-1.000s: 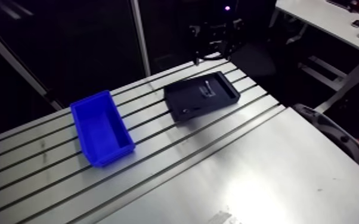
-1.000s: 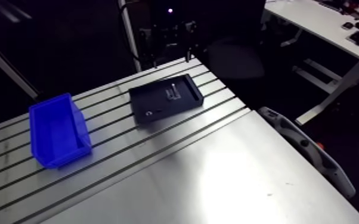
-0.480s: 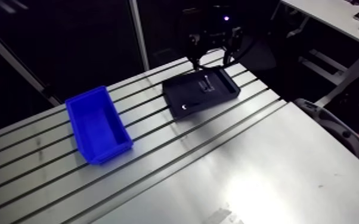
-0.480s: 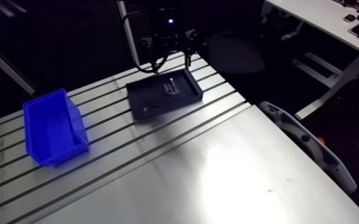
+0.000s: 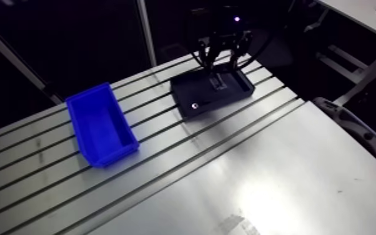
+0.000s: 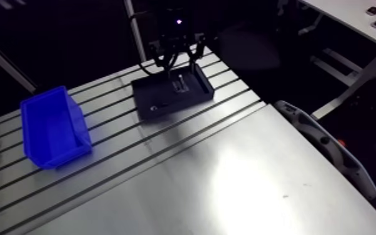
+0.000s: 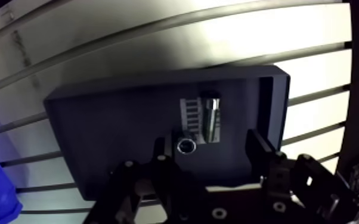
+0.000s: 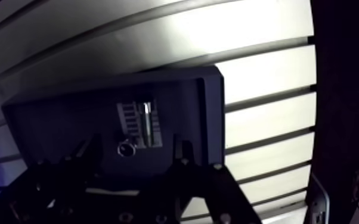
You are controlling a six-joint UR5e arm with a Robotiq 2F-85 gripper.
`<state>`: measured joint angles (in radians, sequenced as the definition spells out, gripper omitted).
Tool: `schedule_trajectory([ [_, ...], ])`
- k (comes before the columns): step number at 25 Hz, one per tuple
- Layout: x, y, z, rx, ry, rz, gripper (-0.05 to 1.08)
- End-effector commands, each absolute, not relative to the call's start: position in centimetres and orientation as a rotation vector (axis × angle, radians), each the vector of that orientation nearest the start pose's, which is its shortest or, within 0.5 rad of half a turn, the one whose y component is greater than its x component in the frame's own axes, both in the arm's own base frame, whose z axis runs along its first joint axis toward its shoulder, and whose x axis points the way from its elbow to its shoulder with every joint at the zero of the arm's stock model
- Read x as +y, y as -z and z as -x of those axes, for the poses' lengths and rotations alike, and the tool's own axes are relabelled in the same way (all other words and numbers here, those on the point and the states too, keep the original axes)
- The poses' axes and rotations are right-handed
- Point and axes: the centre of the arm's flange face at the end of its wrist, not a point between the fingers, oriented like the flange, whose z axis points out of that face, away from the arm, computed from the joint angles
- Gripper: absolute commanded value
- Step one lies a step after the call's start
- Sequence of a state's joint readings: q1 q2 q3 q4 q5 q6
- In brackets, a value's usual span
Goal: Pick up the M10 bolt from the tray and put it into the blue bin.
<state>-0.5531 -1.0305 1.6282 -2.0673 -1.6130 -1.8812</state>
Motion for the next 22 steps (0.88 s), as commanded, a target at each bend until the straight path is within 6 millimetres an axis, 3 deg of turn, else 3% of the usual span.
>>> schedule_trajectory([
  [1,22.4,-18.9,60.7,3.007,0.009,-0.357,0.40],
  [22,22.5,-17.6,60.8,2.990,0.019,-0.354,0.44],
])
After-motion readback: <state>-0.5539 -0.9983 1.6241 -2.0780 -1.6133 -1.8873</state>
